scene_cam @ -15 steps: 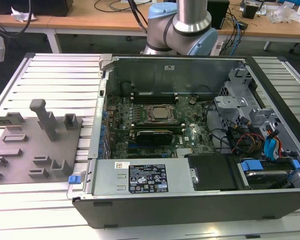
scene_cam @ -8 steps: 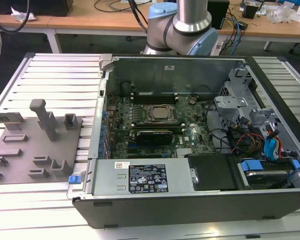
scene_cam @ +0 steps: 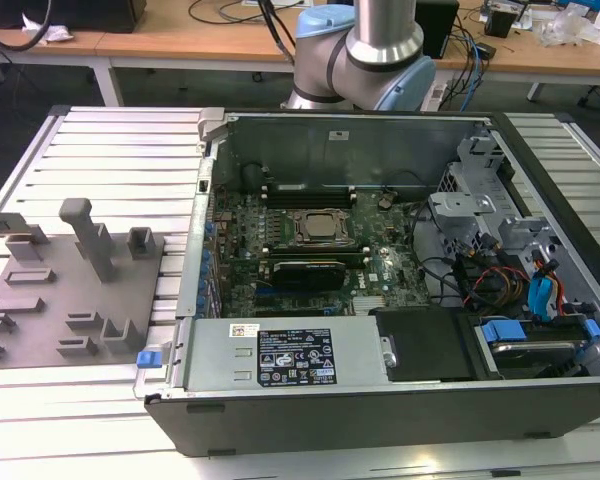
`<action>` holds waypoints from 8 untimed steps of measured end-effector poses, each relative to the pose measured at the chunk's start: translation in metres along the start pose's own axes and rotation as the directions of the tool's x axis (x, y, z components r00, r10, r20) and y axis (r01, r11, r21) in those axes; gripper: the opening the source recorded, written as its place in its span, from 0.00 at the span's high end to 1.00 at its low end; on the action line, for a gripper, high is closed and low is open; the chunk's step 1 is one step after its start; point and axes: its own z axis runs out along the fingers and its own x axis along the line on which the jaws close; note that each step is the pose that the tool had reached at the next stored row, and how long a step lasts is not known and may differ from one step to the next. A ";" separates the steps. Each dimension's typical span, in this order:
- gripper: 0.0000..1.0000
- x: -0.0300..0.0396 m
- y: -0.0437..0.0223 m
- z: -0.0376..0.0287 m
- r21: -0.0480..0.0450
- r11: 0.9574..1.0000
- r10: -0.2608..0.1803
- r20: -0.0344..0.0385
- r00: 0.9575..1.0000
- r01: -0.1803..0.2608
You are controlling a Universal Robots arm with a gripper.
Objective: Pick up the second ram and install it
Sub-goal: 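Pick up the second ram and move it above second insertion slot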
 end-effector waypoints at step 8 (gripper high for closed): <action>0.86 -0.0072 0.0005 -0.0190 0.000 1.000 0.000 0.000 1.000 0.000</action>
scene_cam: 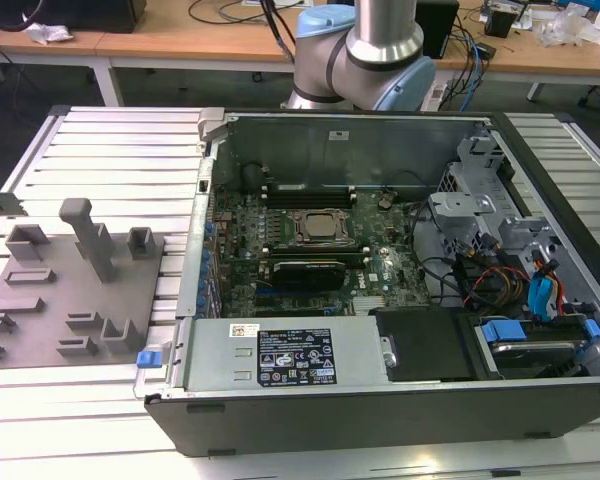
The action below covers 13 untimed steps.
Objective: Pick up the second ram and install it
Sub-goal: 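Pick up the second ram and move it above second insertion slot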
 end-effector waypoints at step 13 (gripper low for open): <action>0.86 -0.0020 -0.0084 -0.0119 -0.001 1.000 -0.017 0.012 1.000 0.017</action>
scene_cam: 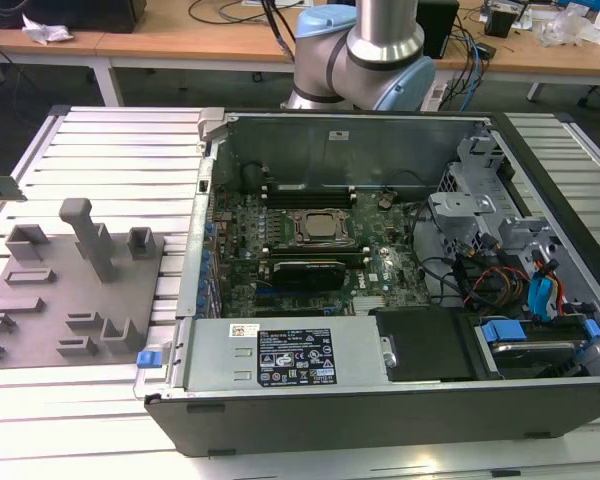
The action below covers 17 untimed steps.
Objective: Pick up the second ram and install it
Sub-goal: 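Pick up the second ram and move it above second insertion slot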
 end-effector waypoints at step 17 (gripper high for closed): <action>0.86 -0.0036 -0.0784 -0.0009 0.000 1.000 0.000 0.000 1.000 0.000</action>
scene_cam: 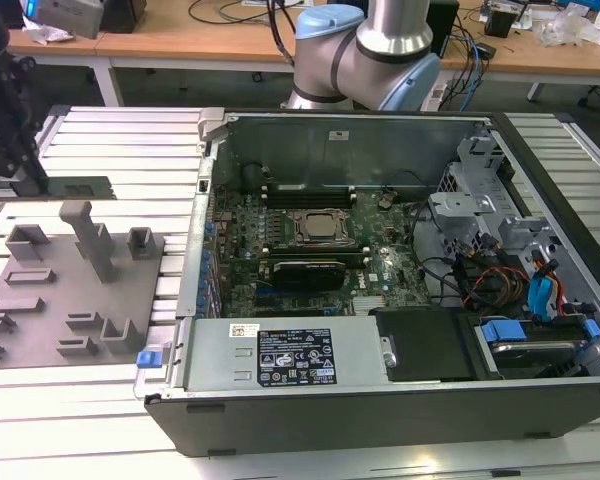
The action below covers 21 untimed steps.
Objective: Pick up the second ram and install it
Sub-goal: 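Pick up the second ram and move it above second insertion slot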
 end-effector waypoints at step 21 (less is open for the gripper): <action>0.86 -0.0036 -0.0861 -0.0010 0.000 1.000 0.000 0.000 1.000 0.000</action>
